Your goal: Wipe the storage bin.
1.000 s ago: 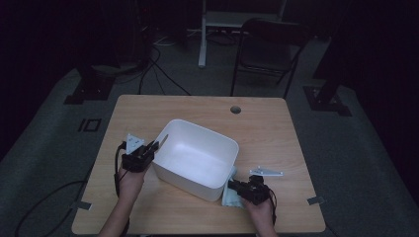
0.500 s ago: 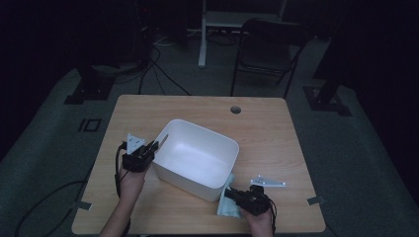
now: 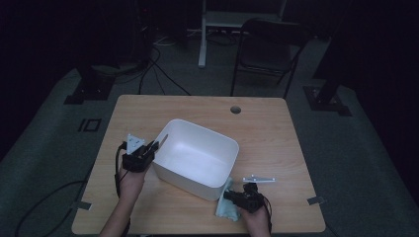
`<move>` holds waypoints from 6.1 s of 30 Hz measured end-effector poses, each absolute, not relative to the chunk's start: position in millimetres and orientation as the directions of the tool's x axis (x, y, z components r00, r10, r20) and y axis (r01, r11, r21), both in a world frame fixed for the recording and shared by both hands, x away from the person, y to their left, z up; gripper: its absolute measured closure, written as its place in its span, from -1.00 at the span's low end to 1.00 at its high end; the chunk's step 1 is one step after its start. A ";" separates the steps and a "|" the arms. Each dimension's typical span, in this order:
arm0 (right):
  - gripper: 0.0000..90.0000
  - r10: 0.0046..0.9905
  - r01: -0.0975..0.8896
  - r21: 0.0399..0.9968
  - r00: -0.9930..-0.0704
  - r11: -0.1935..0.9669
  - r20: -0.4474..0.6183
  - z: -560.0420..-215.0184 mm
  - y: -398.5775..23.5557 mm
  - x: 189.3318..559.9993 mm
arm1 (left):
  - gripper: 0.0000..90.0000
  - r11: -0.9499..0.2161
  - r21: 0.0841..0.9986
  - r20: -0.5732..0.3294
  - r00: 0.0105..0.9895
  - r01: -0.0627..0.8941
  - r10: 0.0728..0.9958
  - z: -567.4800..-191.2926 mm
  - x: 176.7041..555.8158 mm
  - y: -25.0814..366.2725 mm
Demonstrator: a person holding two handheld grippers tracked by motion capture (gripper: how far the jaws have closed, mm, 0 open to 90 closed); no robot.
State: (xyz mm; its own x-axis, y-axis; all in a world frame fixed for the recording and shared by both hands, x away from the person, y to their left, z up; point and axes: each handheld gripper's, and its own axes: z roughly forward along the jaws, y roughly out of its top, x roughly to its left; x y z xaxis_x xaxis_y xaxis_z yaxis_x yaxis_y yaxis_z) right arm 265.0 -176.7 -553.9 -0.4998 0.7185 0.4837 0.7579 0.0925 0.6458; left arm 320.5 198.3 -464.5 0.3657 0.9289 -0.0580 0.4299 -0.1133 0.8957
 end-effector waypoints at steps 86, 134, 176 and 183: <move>0.86 0.742 0.560 0.828 -0.538 -0.041 0.400 -483.7 -198.4 285.3 | 0.84 -0.152 0.889 -0.042 0.407 0.432 0.912 -463.0 321.7 199.4; 0.88 0.802 0.677 0.735 -0.450 0.020 0.392 -523.9 -204.8 339.8 | 0.82 -0.161 0.891 -0.027 0.402 0.425 0.915 -464.1 320.8 193.7; 0.86 0.801 0.664 0.744 -0.404 -0.075 0.442 -515.6 -266.9 309.4 | 0.20 -0.231 0.863 -0.032 0.504 0.450 0.863 -459.3 288.2 195.3; 0.85 0.804 0.668 0.740 -0.394 -0.082 0.444 -516.9 -271.0 308.3 | 0.15 -0.227 0.865 -0.040 0.512 0.447 0.858 -459.1 273.1 197.3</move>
